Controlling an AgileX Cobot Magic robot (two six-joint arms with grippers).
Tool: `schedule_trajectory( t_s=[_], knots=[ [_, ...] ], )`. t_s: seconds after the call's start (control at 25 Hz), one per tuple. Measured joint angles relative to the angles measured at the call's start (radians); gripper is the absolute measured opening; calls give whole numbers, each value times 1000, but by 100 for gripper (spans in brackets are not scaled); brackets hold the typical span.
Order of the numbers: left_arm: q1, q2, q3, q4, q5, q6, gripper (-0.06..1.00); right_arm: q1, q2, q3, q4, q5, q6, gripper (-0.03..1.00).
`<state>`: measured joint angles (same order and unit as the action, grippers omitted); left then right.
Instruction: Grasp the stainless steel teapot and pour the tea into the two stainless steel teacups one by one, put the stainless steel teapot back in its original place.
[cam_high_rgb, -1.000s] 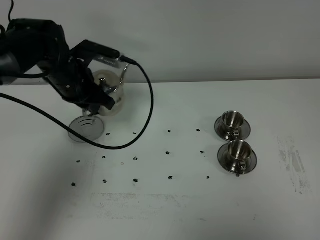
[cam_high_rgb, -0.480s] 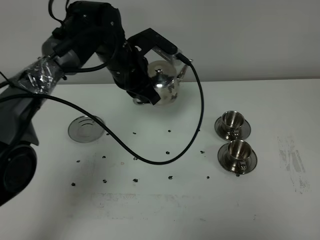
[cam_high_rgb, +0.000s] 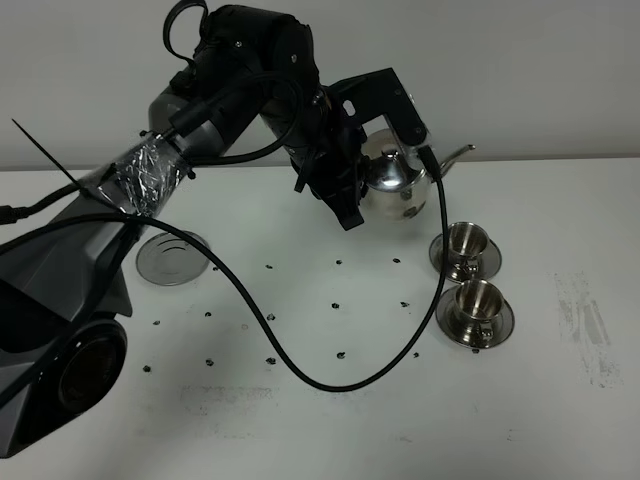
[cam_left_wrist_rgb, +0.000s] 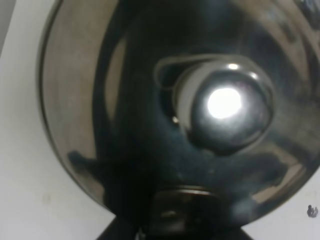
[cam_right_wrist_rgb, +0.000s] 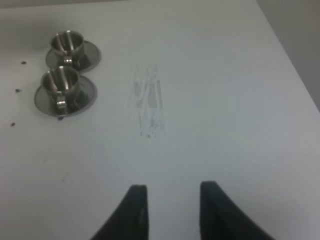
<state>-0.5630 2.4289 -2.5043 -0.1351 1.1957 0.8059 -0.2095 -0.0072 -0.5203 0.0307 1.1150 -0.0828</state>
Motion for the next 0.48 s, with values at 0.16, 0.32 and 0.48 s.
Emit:
schedule_trajectory(
  t_s=[0.16,0.32,0.48],
  knots=[
    [-27,11,0,36,0,85,20,0,0,0,0,0,0,24],
    [-45,34,0,43,0,109,20,0,0,0,0,0,0,24],
    [-56,47,6,59,-1,146,20,0,0,0,0,0,0,24]
  ],
)
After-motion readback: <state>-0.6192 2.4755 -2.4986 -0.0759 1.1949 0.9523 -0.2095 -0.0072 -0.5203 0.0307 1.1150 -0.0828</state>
